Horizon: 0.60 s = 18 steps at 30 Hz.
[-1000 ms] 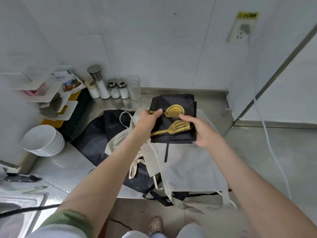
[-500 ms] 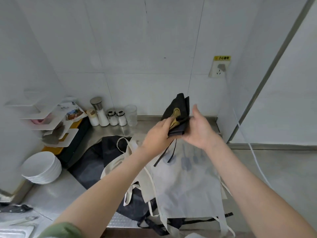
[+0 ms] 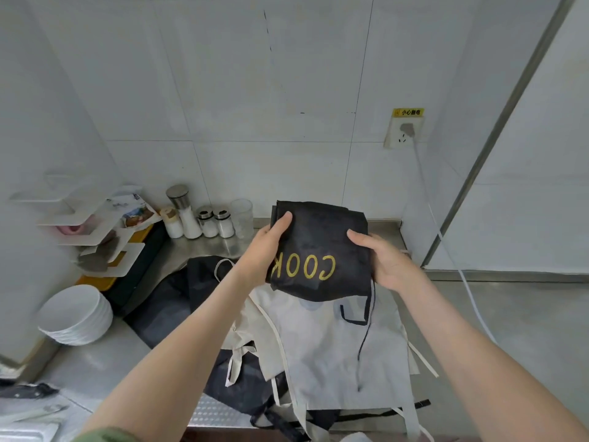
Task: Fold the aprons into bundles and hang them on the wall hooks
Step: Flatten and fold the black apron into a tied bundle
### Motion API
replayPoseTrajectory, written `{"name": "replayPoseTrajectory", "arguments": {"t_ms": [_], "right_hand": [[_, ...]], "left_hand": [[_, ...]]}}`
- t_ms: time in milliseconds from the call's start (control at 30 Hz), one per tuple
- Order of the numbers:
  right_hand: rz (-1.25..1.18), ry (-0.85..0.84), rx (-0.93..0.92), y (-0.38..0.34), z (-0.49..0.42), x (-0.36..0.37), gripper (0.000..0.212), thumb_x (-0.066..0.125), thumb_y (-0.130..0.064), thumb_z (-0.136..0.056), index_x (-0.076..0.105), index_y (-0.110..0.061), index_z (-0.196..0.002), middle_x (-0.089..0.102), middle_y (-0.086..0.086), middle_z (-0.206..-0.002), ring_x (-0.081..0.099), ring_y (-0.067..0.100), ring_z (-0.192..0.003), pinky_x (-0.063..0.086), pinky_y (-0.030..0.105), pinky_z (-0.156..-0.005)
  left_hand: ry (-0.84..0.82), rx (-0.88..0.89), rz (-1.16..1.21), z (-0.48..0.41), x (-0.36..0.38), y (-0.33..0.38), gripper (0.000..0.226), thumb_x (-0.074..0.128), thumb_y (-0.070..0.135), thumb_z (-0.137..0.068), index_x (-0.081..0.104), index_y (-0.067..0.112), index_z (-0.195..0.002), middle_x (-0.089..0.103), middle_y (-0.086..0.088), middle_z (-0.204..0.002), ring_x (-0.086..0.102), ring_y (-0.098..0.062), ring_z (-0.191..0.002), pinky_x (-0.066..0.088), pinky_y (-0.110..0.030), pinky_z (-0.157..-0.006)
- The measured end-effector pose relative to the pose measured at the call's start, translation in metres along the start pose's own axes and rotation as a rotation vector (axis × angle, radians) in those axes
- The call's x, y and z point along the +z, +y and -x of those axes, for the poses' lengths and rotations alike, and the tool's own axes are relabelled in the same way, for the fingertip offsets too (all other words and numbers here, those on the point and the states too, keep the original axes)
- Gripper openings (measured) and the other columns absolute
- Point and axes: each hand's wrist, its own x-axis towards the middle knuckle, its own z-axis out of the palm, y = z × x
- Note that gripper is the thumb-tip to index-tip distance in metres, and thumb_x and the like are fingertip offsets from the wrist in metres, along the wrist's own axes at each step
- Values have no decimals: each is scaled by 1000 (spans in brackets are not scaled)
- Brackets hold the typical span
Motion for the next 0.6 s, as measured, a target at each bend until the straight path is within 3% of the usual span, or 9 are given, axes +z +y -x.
{"name": "replayPoseTrajectory", "arguments": {"t_ms": [133, 233, 300, 367, 433, 533, 600], "right_hand": [[-52, 16, -34, 1, -5, 7, 32, 67, -17, -74, 66, -9, -105, 72, 9, -100, 71, 22, -86, 58, 30, -70], [49, 12, -122, 5, -12, 10, 40, 67, -8, -80, 60, -9, -119, 69, 9, -110, 67, 29, -102, 57, 31, -73], [119, 24, -186, 6, -16, 9, 52, 66, 0, -84, 53, -25, -128, 61, 4, -123, 63, 28, -111, 57, 32, -78], [184, -19, -272, 5, -17, 7, 65, 65, 5, -84, 51, -42, -128, 52, 1, -132, 61, 24, -115, 55, 37, -86], [225, -47, -339, 2, -15, 6, 52, 61, 7, -85, 58, -32, -120, 58, 5, -121, 62, 23, -105, 55, 36, -86], [270, -22, -347, -4, -13, 6, 18, 60, -3, -90, 66, -20, -91, 61, 4, -93, 58, 22, -89, 51, 31, -80], [385, 42, -359, -3, -14, 3, 17, 61, -10, -92, 66, -21, -81, 58, 2, -86, 52, 20, -87, 43, 33, -84]], "left_hand": [[7, -66, -78, 1, -2, -4, 32, 54, 42, -96, 63, 13, -107, 76, -4, -89, 73, -21, -79, 57, -33, -71], [45, 171, -125, 1, -4, -10, 44, 67, 26, -89, 49, 22, -130, 67, 0, -116, 70, -11, -91, 57, -26, -71], [54, 375, -222, 0, -7, -11, 48, 68, 18, -89, 46, 36, -128, 58, 14, -122, 64, -1, -101, 55, -20, -75], [33, 418, -307, -3, -10, -10, 31, 66, 17, -91, 57, 35, -115, 61, 7, -115, 63, -12, -103, 55, -22, -77], [22, 363, -289, -5, -13, -9, 13, 64, 15, -92, 63, 26, -99, 65, -1, -106, 64, -17, -96, 54, -23, -73], [38, 345, -332, -8, -14, -11, 7, 61, 15, -94, 65, 21, -91, 68, 1, -94, 64, -13, -87, 52, -21, -71], [68, 343, -417, -8, -13, -12, 9, 60, 18, -94, 64, 21, -87, 67, 2, -89, 63, -14, -84, 52, -18, -69]]}}
